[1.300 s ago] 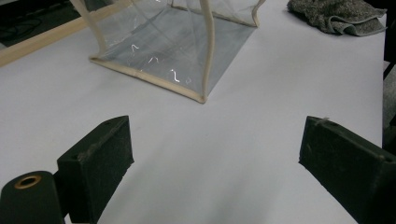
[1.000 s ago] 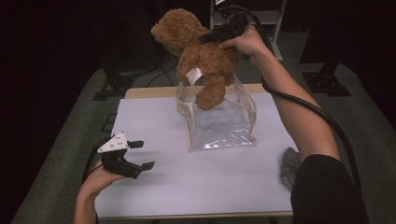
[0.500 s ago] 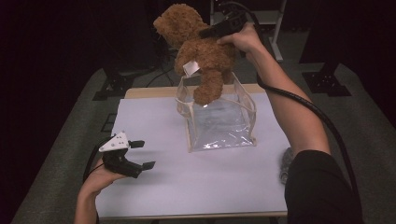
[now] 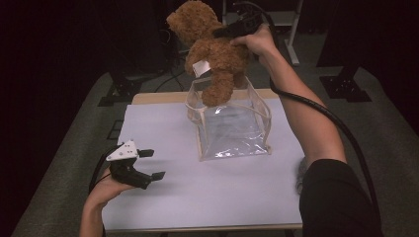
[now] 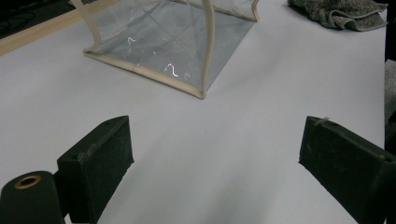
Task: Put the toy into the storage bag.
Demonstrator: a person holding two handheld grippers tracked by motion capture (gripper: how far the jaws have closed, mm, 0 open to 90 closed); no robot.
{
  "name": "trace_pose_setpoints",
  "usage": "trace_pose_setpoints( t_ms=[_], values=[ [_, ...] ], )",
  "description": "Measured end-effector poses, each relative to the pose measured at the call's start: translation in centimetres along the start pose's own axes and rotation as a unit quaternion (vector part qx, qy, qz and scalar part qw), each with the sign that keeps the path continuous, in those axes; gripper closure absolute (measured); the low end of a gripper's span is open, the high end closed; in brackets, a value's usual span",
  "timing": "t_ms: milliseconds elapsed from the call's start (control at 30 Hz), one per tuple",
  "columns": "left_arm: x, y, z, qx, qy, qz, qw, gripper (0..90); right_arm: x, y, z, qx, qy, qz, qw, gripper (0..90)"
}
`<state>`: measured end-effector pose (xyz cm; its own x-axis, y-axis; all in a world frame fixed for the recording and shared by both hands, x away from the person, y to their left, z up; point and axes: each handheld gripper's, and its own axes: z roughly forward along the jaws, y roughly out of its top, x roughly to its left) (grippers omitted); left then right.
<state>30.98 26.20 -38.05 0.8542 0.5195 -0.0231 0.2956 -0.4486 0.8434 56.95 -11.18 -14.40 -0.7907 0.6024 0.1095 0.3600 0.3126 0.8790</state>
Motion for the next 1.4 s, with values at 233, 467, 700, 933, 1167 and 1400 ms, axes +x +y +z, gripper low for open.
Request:
trace_pose_setpoints(
  t_ms=[233, 467, 700, 933, 1167, 1400],
  values=[
    [-0.1, 0.0, 0.1, -0.002, -0.002, -0.001, 1.0, 8.5, 0.6, -0.9, 0.7, 0.015, 0.002, -0.011, 0.9998, 72.3],
    [-0.2, 0.1, 0.2, 0.0, -0.005, 0.002, 1.0, 8.5, 2.2, -3.0, 1.4, 0.042, 0.026, -0.05, 0.9976, 72.2],
    [-0.4, 0.2, 0.3, -0.001, -0.005, 0.004, 1.0, 8.6, 2.8, -5.5, 1.8, 0.08, 0.052, -0.101, 0.9903, 72.1],
    [-0.4, 0.2, 0.4, 0.004, -0.008, 0.007, 0.9999, 8.5, 2.7, -8.1, 1.4, 0.091, 0.062, -0.118, 0.987, 72.1],
    [-0.5, 0.2, 0.5, 0.005, -0.009, 0.008, 0.9999, 8.5, 2.4, -9.9, 0.7, 0.089, 0.063, -0.11, 0.9879, 72.0],
    [-0.6, 0.3, 0.6, 0.006, -0.011, 0.006, 0.9999, 8.5, 1.9, -11.6, 0.3, 0.098, 0.054, -0.108, 0.9879, 72.1]
  ],
)
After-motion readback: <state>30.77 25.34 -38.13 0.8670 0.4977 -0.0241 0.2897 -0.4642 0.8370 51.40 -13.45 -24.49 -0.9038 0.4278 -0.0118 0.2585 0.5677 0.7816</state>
